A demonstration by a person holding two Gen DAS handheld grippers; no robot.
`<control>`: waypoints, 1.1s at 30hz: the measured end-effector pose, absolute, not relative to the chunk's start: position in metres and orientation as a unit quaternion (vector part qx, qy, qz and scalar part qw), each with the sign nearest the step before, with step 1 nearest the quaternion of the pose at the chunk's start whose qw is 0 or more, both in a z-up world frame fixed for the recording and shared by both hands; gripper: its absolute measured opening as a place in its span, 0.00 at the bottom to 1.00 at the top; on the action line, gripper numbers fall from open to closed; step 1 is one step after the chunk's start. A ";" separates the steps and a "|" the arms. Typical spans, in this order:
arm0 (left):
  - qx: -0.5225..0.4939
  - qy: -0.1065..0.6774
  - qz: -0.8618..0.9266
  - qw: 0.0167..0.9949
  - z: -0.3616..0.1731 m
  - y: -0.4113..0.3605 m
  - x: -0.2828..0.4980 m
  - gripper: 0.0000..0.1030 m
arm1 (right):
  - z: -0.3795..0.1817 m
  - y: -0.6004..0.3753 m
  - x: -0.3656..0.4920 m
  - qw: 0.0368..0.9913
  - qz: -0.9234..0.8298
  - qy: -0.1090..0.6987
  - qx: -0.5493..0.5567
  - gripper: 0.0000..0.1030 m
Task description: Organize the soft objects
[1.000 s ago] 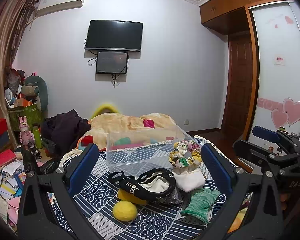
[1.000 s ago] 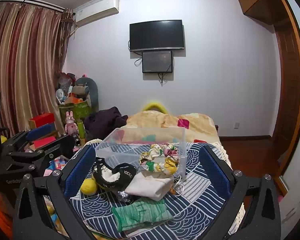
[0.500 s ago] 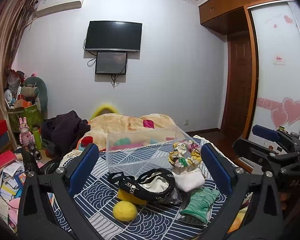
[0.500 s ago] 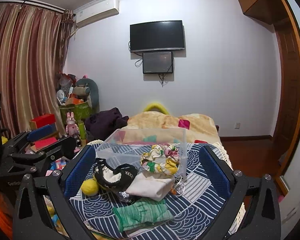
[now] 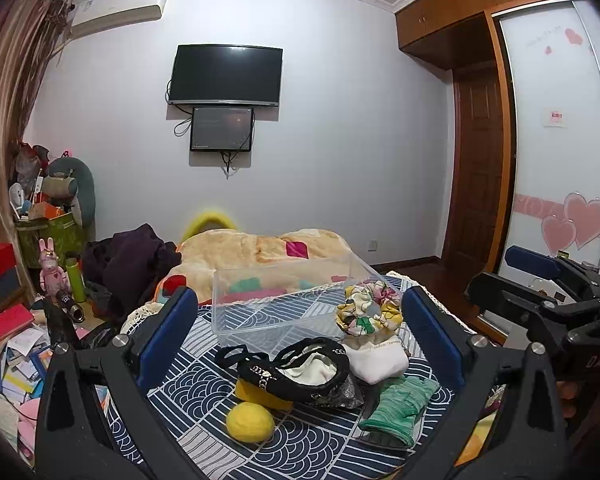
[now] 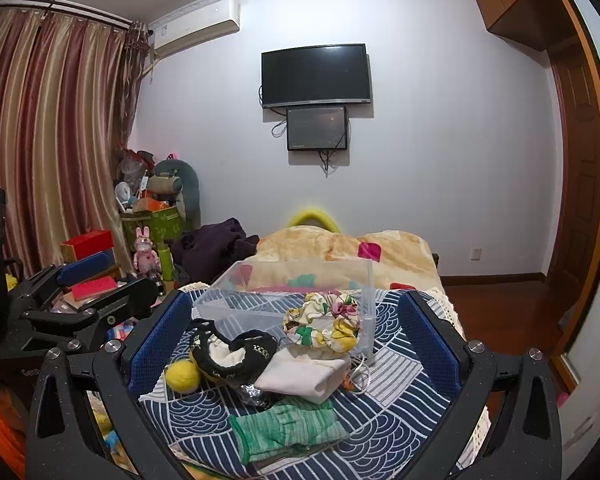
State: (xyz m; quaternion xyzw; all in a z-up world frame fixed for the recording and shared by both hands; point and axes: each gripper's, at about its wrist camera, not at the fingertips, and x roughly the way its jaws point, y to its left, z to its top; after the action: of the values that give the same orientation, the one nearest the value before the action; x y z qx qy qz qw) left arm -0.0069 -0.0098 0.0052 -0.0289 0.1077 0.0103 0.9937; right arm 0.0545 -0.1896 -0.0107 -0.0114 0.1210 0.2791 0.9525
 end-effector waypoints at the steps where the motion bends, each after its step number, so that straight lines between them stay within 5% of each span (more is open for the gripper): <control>1: -0.029 0.108 0.010 0.994 0.005 -0.010 -0.007 1.00 | -0.011 -0.190 0.055 0.953 0.279 0.120 -0.011 1.00; 33: -0.039 0.137 0.002 0.990 -0.008 -0.005 0.007 1.00 | -0.025 -0.189 0.065 0.950 0.279 0.136 -0.012 1.00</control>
State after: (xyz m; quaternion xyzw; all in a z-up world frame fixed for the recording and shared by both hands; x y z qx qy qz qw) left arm 0.0067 -0.0050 -0.0081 -0.0391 0.1370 0.0022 0.9898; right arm 0.0649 -0.1891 -0.0251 -0.0122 0.1360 0.2792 0.9505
